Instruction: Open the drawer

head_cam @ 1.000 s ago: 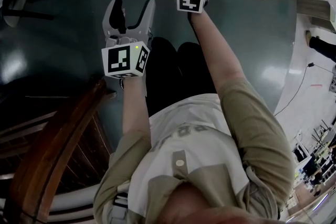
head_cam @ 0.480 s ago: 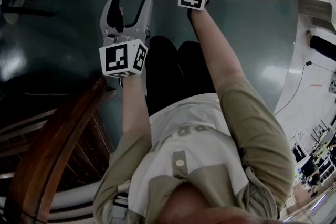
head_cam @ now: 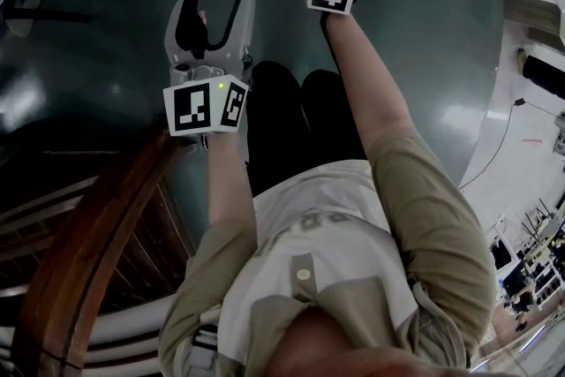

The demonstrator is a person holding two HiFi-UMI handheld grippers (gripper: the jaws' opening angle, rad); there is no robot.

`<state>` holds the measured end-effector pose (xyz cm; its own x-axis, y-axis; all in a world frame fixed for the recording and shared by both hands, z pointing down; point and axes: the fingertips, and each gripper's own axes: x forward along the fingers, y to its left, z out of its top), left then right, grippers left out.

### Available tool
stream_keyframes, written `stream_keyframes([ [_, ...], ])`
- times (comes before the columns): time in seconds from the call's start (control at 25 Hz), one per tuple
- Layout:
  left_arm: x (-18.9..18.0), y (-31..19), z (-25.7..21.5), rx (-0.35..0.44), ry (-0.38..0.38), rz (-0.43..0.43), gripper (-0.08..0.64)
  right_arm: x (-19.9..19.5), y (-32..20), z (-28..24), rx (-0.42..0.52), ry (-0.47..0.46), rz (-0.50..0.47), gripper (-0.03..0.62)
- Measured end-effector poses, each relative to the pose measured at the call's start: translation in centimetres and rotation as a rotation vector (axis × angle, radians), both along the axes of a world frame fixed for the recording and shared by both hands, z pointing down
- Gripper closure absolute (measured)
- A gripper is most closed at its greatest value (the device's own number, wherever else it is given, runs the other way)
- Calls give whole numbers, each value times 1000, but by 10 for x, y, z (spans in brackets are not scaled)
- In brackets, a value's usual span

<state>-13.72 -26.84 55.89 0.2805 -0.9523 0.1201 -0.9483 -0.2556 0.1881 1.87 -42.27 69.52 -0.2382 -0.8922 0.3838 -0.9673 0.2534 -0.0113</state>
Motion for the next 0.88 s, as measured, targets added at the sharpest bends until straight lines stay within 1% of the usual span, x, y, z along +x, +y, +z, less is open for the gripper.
stream_keyframes([
  [0.24,0,2,-9,-6,-6,-11,213,1,0,0,-22,-19,6,485],
  [0.48,-2,7,-14,-15,-11,-20,213,0,2,2,-40,-17,-14,486],
  [0.76,-4,8,-15,-13,-18,-23,213,1,4,1,-40,-33,-15,488],
  [0.88,-3,6,-15,-11,-18,-25,213,1,14,1,-27,-31,-20,488],
])
